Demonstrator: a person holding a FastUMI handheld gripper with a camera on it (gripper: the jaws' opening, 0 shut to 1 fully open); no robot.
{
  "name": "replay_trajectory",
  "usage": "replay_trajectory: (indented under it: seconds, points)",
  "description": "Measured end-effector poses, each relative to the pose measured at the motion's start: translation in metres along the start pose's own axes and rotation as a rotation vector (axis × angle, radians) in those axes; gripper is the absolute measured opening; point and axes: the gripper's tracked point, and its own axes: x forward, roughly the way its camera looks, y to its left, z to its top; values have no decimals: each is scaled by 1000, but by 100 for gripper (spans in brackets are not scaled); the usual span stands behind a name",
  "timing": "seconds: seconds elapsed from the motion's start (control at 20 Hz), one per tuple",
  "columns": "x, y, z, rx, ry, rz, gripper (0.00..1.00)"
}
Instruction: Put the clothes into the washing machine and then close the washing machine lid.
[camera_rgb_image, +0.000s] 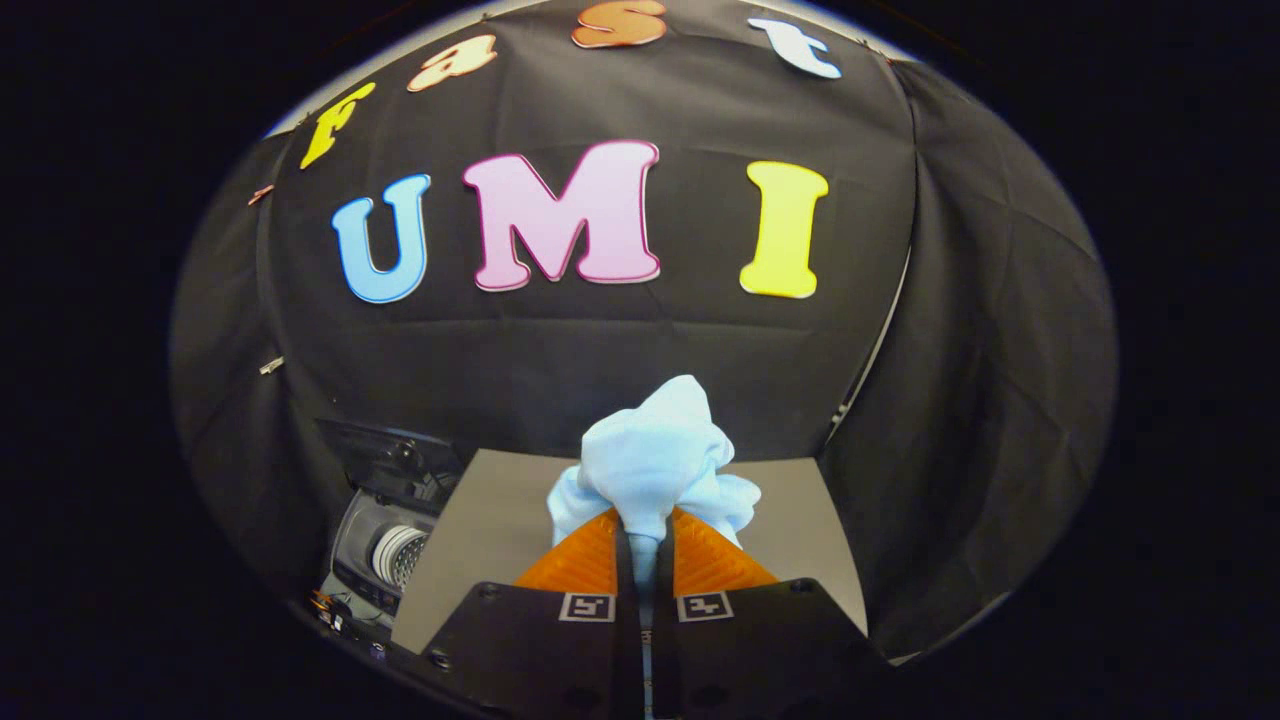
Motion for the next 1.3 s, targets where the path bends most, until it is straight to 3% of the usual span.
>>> replay_trajectory:
  seconds: [0.35,0.75,1.05,1.3]
  points:
    - [-41,67,78,-25,-162,64,8]
    - [-47,203,110,-48,-190,258,8]
    - [-46,322,93,-120,-180,429,8]
    - [-26,398,46,-185,-127,524,8]
